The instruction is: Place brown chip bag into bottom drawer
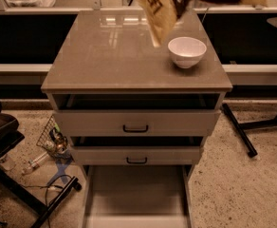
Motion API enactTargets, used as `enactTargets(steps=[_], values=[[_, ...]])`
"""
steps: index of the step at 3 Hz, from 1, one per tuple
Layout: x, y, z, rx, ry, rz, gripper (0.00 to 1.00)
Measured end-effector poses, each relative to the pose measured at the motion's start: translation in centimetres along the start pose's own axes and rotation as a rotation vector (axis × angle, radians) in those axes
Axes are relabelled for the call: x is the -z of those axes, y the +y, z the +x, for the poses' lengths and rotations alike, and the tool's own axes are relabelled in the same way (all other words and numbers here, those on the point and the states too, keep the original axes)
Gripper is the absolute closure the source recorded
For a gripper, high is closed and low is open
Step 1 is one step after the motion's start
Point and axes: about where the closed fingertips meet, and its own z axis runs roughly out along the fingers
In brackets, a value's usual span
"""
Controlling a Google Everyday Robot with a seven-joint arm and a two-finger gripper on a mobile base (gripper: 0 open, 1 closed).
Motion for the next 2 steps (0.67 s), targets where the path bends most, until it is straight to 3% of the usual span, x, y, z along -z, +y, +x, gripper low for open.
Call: enactTargets(steps=[1,2], values=[[0.2,2.4,0.4,-0.047,0.01,-0.039,1.0],[-0.1,6.8,-0.4,-0.125,-0.018,-0.091,1.0]])
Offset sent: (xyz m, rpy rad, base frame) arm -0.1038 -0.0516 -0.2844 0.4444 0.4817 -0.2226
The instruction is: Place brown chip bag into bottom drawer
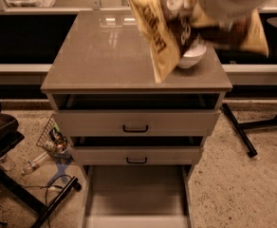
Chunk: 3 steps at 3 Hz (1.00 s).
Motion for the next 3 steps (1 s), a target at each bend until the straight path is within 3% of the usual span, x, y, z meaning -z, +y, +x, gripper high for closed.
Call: enactTargets(steps=[1,2,3], values=[[-1.02,4.1,-1.57,-0.029,-0.04,-0.072,1.0],[-0.76,3.94,-1.73,-0.026,-0.04,-0.068,1.0],[-0.38,4.66,-1.01,-0.09,-0.042,-0.064,1.0]])
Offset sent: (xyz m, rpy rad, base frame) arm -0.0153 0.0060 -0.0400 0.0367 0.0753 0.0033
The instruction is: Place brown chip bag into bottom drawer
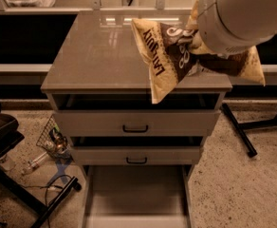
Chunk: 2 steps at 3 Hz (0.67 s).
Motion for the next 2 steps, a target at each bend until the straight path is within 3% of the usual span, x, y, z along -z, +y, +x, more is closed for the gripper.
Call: enactTargets(steps=[1,2], values=[[0.0,2.4,1.9,-0.09,-0.003,0.003,1.0],[-1.5,9.6,8.7,-0.283,0.021,-0.011,1.0]])
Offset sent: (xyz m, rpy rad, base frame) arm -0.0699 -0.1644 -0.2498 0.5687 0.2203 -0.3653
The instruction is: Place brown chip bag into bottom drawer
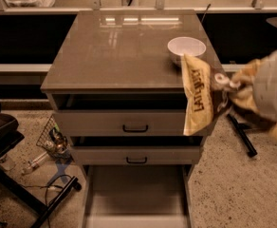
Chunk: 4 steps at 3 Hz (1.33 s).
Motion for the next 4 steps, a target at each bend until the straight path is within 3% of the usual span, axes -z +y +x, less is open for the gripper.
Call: enactTargets(steps=[1,2,3,4], values=[[-4.8,7.9,7.4,-0.173,-0.005,-0.085,1.0],[-9.0,14.4,11.1,-0.328,-0.045,-0.184,1.0],[-12.1,18.9,12.4,-0.419,-0.087,-0.264,1.0],[-13.3,21.3,11.4,-0.423,-0.114,-0.325,1.0]])
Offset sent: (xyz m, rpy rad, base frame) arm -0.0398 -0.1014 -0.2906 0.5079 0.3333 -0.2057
